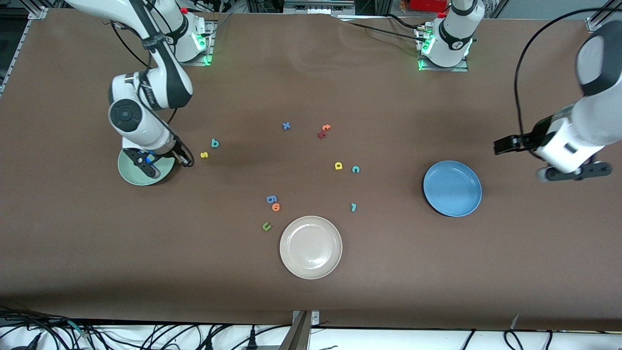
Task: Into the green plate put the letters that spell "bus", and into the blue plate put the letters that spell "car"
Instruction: 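Drop the u on the green plate while the left gripper reaches letters, then grasp the yellow s with the right gripper while the left gripper lowers, then drop the s on the green plate while the left gripper carries teal c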
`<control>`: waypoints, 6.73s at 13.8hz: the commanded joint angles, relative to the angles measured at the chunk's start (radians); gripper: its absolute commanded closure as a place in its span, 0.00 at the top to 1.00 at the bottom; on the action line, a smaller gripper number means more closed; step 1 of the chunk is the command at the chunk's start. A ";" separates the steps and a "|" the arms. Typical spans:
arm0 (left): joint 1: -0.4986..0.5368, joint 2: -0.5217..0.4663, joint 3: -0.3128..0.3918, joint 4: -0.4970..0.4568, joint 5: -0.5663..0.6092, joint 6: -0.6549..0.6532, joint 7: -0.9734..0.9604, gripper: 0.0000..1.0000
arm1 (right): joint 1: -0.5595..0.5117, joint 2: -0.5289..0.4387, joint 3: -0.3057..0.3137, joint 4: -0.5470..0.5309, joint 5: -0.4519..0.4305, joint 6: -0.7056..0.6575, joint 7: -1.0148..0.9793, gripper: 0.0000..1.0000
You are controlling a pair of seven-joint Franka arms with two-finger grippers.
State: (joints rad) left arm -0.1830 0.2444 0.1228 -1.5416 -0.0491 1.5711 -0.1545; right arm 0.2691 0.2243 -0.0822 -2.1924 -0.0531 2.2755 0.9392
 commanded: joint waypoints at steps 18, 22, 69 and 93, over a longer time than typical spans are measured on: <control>-0.434 0.446 0.000 -0.031 -0.161 0.521 -0.283 1.00 | -0.054 0.135 -0.165 -0.050 -0.004 0.072 -0.448 1.00; -0.449 0.455 -0.014 -0.104 -0.169 0.605 -0.257 1.00 | -0.048 0.064 -0.128 -0.040 -0.004 0.012 -0.402 1.00; -0.480 0.386 -0.069 -0.336 -0.164 0.929 -0.318 0.45 | -0.045 -0.019 -0.121 -0.058 -0.005 -0.028 -0.706 0.11; -0.155 0.204 0.044 -0.331 -0.080 0.408 0.327 0.01 | -0.128 -0.035 0.033 -0.012 -0.002 -0.159 -0.619 0.99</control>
State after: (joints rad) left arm -0.3855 0.4746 0.1745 -1.8534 -0.1640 2.0220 0.0707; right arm 0.1447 0.2256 -0.0981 -2.1947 -0.0529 2.1479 0.2594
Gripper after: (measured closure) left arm 0.727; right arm 0.009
